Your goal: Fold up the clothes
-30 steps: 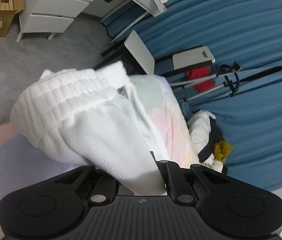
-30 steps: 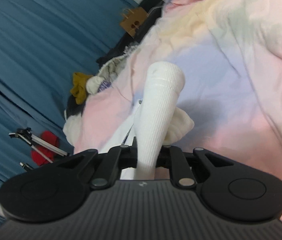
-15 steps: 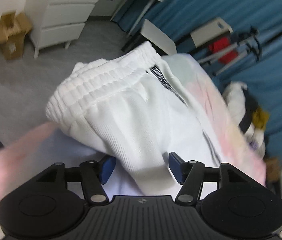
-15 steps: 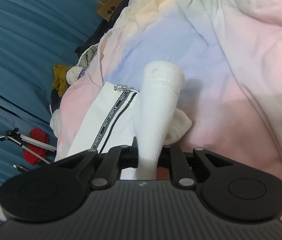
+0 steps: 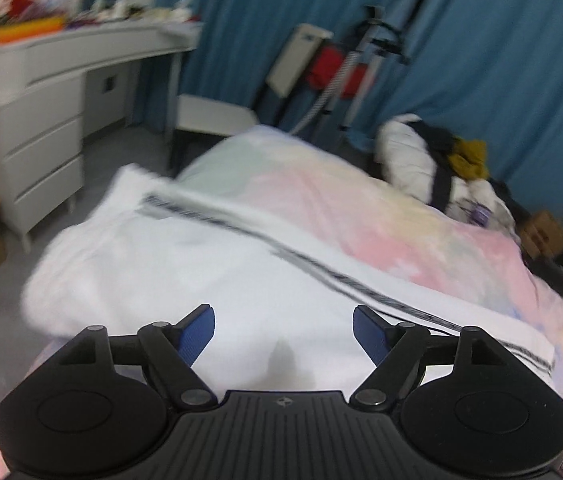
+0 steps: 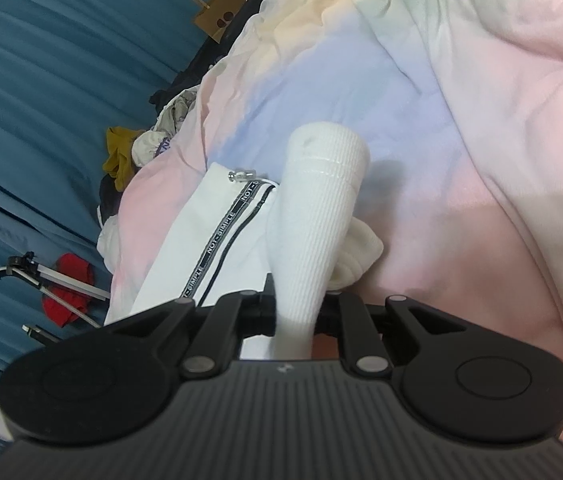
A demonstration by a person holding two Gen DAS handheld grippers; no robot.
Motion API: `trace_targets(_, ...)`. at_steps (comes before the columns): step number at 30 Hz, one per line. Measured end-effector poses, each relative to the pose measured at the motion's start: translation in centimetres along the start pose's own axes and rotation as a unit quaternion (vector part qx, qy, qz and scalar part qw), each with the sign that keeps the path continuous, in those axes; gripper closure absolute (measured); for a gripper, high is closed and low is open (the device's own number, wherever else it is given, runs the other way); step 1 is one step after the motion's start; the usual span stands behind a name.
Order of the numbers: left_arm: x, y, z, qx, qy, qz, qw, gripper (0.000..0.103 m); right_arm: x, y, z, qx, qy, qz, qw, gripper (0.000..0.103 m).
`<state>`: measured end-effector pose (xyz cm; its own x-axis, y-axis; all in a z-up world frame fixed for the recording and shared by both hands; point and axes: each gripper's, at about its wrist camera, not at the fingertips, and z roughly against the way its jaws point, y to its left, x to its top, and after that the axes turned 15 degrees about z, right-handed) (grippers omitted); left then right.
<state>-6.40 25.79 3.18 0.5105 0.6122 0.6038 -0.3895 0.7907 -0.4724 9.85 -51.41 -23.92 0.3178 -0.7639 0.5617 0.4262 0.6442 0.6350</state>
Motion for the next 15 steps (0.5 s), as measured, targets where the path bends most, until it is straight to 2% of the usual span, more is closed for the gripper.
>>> trace_targets(3, -1.7, -4.1, -1.4, -0.014, -0.003, -0.038, 0.9992, 0.024, 0.0, 0.0, 0.1, 0.004, -0.004, -0.003, 1.000, 0.090)
trace_targets(7, -4.3, -8.3, -4.3, -0.025, 0.008, -0.047, 0.9985, 0.024, 0.2, 0.4, 0.6, 0.012, -0.018, -0.012, 1.000, 0.090)
trace_targets(11, -6.4, -11.2, -7.5, -0.031, 0.021, -0.053, 0.9979, 0.024, 0.8, 1.1, 1.9, 0.032, -0.049, -0.019, 0.998, 0.090)
trace_targets(15, -8.5, -13.3, -10.1, -0.034, 0.028, -0.084, 0.9955, 0.024, 1.4, 1.2, 2.7, 0.025, -0.078, -0.020, 0.996, 0.090)
